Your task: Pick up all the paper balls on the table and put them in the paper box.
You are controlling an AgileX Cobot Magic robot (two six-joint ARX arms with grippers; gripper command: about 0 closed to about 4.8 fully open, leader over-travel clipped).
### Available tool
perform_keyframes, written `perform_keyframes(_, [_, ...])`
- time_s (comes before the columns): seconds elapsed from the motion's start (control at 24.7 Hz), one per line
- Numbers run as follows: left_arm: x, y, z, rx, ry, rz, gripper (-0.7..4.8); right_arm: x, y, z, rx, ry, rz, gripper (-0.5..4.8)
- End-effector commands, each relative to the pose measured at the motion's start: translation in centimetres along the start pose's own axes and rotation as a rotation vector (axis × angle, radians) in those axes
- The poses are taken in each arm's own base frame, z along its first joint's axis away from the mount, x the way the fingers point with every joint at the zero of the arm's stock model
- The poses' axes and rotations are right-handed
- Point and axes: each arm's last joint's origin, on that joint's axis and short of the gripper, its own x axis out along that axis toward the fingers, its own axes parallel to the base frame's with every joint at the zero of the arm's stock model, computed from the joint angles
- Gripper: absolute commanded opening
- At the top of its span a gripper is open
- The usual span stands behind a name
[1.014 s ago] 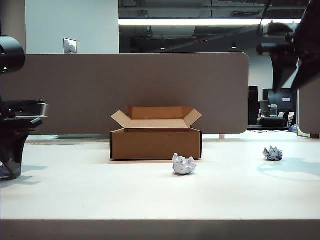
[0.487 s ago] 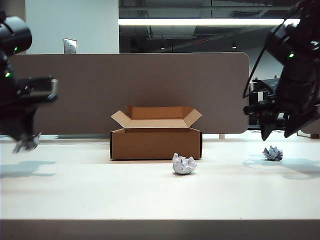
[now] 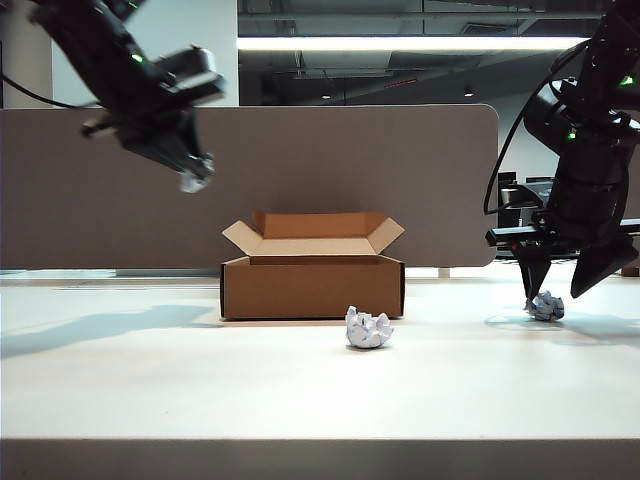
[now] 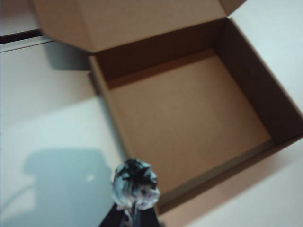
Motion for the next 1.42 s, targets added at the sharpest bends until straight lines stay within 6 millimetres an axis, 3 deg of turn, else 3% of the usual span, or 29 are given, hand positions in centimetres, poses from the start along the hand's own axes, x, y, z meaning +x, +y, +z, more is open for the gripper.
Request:
perform_keyframes(0.04, [1.6,-0.6,1.0,0.02,-0.018,-0.041,0.19,-0.2,0.0,0.2,0.009,-0.005,0.004,2.82])
perform_keyframes(0.37, [5.0,-1.4,2.1,0.033,-0.005,-0.141,0.32,0.3,0.0,-0.1,0.029,0.019,0.027,2.82])
perform_keyframes(0.41, [5.1,-1.4,2.1,0.034,-0.004,-0.149,0.44,0.5,0.1,-0.3,0.031,0.028,0.03,2.82])
perform_keyframes(0.45, [5.4,-1.4,2.0,0.033,0.002,-0.165,1.24,0.6,0.1,-0.4,0.032,0.038,0.039,2.82])
perform_keyframes(0.53, [5.4,-1.5,1.9,0.033,0.004,-0.166,1.81,0.9,0.2,-0.5,0.032,0.047,0.046,2.82])
perform_keyframes(0.73, [5.3,-1.5,1.9,0.029,0.015,-0.174,1.89,1.1,0.2,-0.6,0.031,0.055,0.051,2.82])
perform_keyframes(0.77, [5.3,-1.6,1.9,0.026,0.019,-0.179,1.89,1.2,0.2,-0.6,0.031,0.054,0.051,2.71])
perform_keyframes(1.1, [5.3,-1.6,1.9,0.027,0.017,-0.181,1.88,1.2,0.2,-0.5,0.032,0.037,0.051,0.39])
perform_keyframes(1.26, [5.3,-1.6,1.9,0.029,0.011,-0.181,1.87,1.1,0.2,-0.2,0.034,0.016,0.054,0.17])
perform_keyframes(1.42, [5.0,-1.6,2.2,0.031,0.0,-0.181,1.87,-0.4,0.1,1.9,0.043,-0.038,0.121,0.17])
